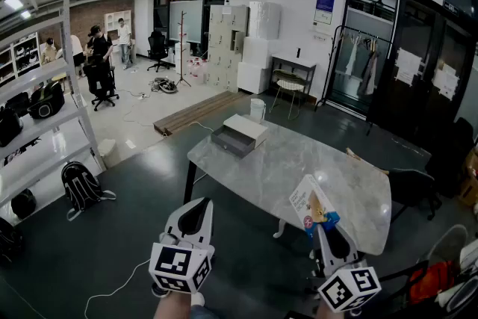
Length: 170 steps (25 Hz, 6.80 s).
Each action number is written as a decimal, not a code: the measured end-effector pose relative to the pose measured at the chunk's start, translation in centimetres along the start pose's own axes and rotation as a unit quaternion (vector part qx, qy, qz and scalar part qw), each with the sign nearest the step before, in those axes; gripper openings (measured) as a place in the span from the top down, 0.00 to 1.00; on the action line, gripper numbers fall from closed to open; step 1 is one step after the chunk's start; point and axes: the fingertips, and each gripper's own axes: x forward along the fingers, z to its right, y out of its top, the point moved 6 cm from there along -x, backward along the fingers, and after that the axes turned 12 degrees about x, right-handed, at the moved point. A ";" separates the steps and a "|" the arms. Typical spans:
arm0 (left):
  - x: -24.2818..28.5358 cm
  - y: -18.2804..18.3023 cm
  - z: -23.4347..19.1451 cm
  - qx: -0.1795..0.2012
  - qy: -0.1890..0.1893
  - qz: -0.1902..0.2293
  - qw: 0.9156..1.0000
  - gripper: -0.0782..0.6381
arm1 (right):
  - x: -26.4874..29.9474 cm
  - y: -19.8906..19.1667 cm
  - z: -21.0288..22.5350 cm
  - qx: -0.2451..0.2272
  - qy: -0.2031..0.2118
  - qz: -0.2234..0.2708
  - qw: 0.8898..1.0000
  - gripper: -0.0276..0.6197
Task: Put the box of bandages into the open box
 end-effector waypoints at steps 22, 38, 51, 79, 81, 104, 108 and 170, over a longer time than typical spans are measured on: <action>9.3 -4.4 -14.5 -0.012 0.000 -0.007 1.000 0.87 | 16.8 -3.5 -3.8 -0.004 0.006 -0.016 1.000 0.79; 11.6 -8.1 -24.1 -0.031 0.024 -0.017 0.999 0.87 | 26.2 -6.3 -7.0 -0.014 0.018 -0.032 0.999 0.79; 20.9 -11.1 -30.3 -0.023 0.037 -0.025 0.999 0.87 | 38.5 -7.1 -3.9 0.005 0.024 -0.035 0.999 0.79; 45.5 -17.1 -38.5 -0.027 0.021 -0.069 0.997 0.87 | 61.4 -7.3 6.9 0.058 -0.013 -0.063 0.996 0.79; 46.9 -17.4 -39.4 -0.030 0.017 -0.069 0.997 0.87 | 62.3 -7.2 7.4 0.059 -0.022 -0.064 0.996 0.79; 49.5 -28.9 -40.4 -0.068 -0.026 -0.191 0.979 0.87 | 64.8 -17.3 10.9 0.138 -0.094 -0.200 0.966 0.79; 48.0 -30.9 -39.5 -0.077 -0.024 -0.218 0.973 0.87 | 63.8 -19.7 11.2 0.155 -0.093 -0.238 0.954 0.79; 50.6 -31.0 -44.4 -0.114 0.021 -0.201 0.973 0.87 | 66.2 -28.5 20.0 0.156 -0.349 -0.472 0.794 0.75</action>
